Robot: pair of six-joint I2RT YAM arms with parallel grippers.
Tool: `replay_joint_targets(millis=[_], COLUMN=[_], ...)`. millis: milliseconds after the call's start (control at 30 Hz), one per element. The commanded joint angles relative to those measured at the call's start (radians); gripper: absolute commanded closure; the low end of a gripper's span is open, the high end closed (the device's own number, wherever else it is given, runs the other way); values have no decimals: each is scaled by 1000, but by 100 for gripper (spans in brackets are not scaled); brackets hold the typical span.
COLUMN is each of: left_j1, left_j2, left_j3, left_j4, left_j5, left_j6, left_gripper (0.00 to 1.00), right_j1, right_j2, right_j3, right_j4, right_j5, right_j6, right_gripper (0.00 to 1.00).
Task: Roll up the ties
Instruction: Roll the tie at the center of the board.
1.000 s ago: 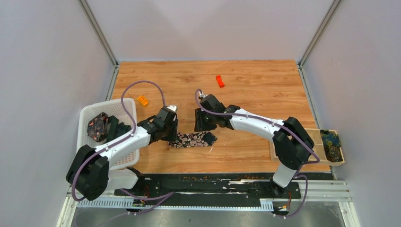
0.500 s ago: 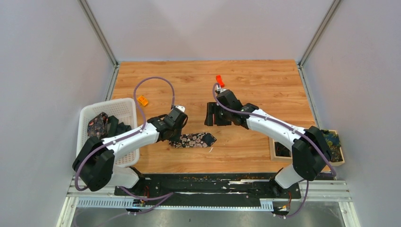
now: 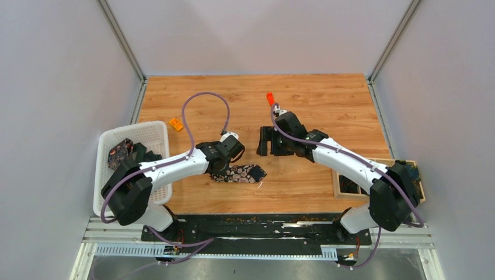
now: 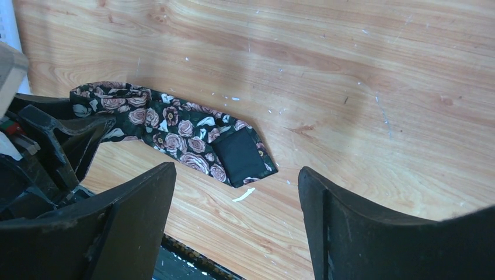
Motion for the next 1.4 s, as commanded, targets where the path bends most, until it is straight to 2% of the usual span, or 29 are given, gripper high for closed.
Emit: replay_joint_targets(millis=[0,233,700,1033,1367], left_j1=[-38,-104,-225,-280,-286], left_j2=[38,141,345,438,443], left_j3=[60,134,284,344,336], left_j4=[-54,-142,-266,-268,-191], left_j5=[-93,-205,-326,-281,-176], left_j6=[-22,-42,-92,-76,-59], left_gripper=[62,62,62,59,50], right_j1=[-17,-42,-63,-71,-74], right_j2=[-64,-119,-186,-204,-210], right_j3=[-10,-27,-38,-43,-42], right_j4=[-10,-33,-63,-69,-74], right_j5=[33,46,49,48,48], right_j6=[-15,-16,-16,-15,-13], right_gripper=[21,21,20,20,20])
